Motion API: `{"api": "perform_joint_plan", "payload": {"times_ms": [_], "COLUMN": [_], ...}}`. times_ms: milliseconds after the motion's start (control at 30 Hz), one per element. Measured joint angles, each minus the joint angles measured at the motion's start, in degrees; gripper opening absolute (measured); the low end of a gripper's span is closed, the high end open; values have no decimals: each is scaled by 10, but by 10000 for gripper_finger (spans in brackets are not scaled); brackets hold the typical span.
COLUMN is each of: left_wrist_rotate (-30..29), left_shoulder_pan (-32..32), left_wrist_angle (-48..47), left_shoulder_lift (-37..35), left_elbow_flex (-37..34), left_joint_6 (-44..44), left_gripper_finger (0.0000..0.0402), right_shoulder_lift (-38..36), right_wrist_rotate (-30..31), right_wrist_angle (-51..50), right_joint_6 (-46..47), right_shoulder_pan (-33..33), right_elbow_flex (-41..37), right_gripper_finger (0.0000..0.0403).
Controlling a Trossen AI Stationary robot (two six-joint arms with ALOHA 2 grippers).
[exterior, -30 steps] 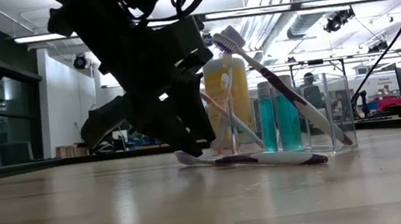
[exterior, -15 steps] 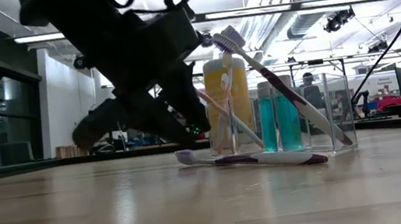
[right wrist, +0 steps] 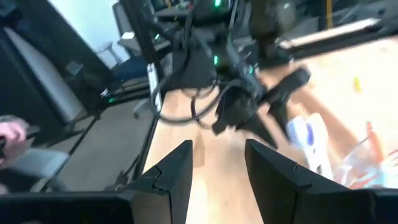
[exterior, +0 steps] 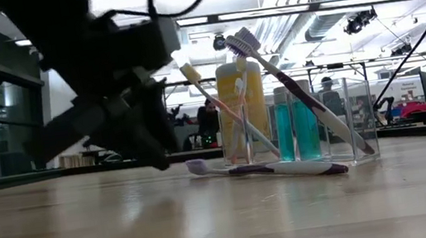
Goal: Pick & Place toothbrushing station
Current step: Put the purple toothbrush into the bottom compartment of the transparent organizer
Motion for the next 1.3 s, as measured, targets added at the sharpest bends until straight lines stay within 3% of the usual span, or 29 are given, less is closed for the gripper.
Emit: {"api": "perform_joint_plan", "payload": {"times_ms": [200,467,767,1300], "left_wrist_rotate": [-17,-7,-12,-21], "left_shoulder_pan": [-18,-11,-15,-44], "left_wrist_angle": [-2,18,43,19], "left_shoulder_lift": [-11,-11,-11,-14], "left_elbow_flex": [0,0,0,0], "left_joint_6": [-22,4,28,12], "left_gripper_finger": [129,129,129,129], "right_shoulder_lift": [36,39,96,279], "right_wrist_rotate": [-58,-59,-54,-16], "right_wrist_angle": [27,37,-81,-239], "right_joint_6": [7,3,-39,88], "right_shoulder_pan": [-23,-12,-10,-13], "right_elbow_flex": [0,2,113,250], "right_gripper_finger": [138,138,138,138]}}
